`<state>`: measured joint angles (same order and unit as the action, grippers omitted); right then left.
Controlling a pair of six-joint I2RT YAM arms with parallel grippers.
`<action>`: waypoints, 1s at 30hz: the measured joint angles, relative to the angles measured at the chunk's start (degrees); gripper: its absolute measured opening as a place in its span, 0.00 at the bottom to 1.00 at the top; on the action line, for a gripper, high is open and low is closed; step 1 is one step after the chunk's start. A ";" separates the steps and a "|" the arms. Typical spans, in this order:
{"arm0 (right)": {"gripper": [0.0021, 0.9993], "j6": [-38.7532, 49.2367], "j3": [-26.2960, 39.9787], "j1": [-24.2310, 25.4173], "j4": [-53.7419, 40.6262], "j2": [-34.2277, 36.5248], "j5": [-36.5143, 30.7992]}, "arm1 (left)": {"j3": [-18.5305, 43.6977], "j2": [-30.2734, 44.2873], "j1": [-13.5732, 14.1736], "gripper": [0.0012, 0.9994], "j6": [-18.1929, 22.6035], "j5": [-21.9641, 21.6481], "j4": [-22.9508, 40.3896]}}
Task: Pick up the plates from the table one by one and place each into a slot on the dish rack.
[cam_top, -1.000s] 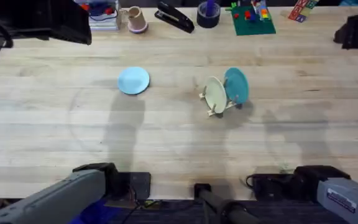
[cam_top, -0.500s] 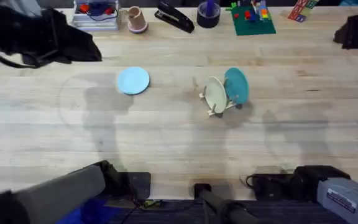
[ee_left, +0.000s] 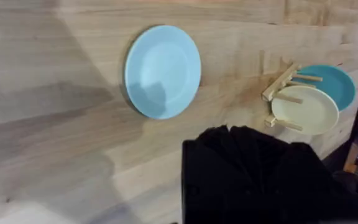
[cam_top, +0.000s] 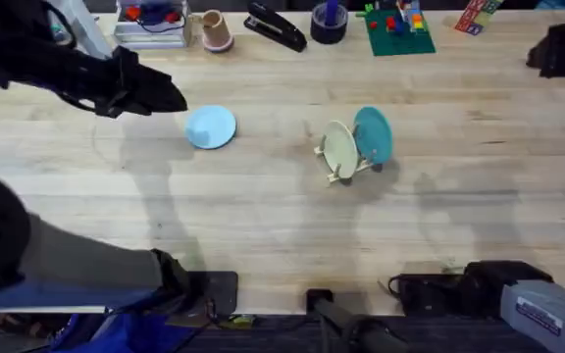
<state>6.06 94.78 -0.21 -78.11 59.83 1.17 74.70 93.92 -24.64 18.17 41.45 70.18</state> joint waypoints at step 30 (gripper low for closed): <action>0.99 -0.02 0.00 0.00 0.00 0.00 0.00 | -0.02 19.59 -2.73 0.04 1.03 0.96 -9.80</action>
<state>6.04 94.78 -0.21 -78.11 59.83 1.17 74.67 113.51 -27.38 19.20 42.41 60.38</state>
